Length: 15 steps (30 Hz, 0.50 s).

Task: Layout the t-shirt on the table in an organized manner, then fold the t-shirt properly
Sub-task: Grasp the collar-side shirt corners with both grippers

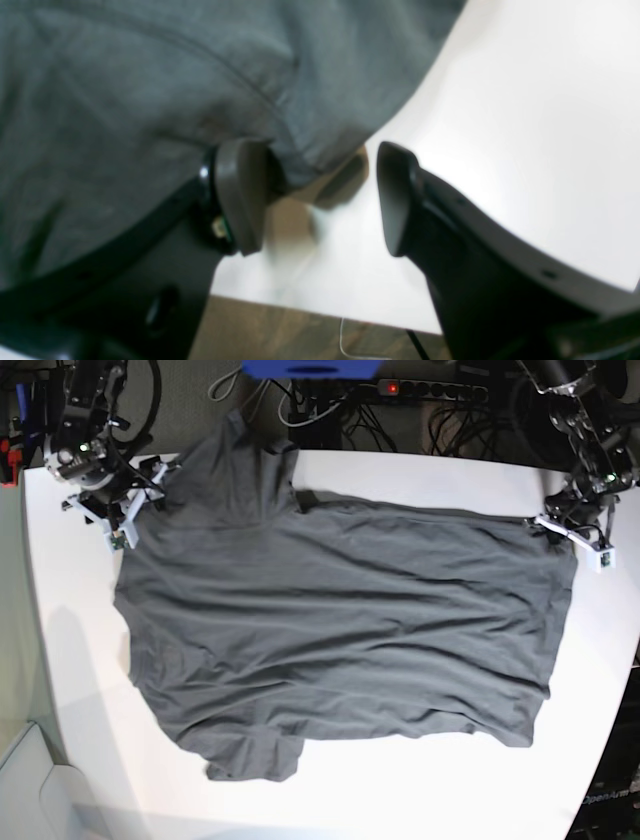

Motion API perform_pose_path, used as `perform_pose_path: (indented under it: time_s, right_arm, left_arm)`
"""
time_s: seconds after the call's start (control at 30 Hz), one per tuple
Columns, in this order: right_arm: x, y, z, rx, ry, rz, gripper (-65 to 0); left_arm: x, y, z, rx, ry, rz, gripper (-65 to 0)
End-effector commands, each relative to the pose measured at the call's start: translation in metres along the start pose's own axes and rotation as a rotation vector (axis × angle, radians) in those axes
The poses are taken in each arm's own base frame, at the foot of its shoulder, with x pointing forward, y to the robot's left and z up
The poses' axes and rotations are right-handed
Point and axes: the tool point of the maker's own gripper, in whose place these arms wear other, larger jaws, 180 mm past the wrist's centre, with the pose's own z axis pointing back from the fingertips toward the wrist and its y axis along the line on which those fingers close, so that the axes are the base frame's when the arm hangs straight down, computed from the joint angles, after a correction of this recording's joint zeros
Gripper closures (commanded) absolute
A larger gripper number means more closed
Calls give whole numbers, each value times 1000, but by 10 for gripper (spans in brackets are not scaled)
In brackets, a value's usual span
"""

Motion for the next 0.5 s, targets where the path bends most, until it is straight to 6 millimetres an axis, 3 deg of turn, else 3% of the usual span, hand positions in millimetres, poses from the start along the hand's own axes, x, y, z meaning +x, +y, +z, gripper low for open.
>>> perform_pose_path:
  time_s: [0.0, 0.23, 0.3, 0.47]
  right_arm:
    - [6, -4, 3, -8, -23, 8, -355]
    - [5, -1, 1, 0, -19, 8, -349]
    - [1, 1, -2, 10, -10, 0, -322]
    - [-6, 7, -10, 34, -18, -23, -52]
  left_arm:
    - [0, 8, 3, 26, 18, -16, -2]
    - [0, 8, 3, 26, 18, -16, -2]
    - [0, 8, 3, 26, 18, -16, -2]
    - [0, 8, 3, 26, 18, -16, -2]
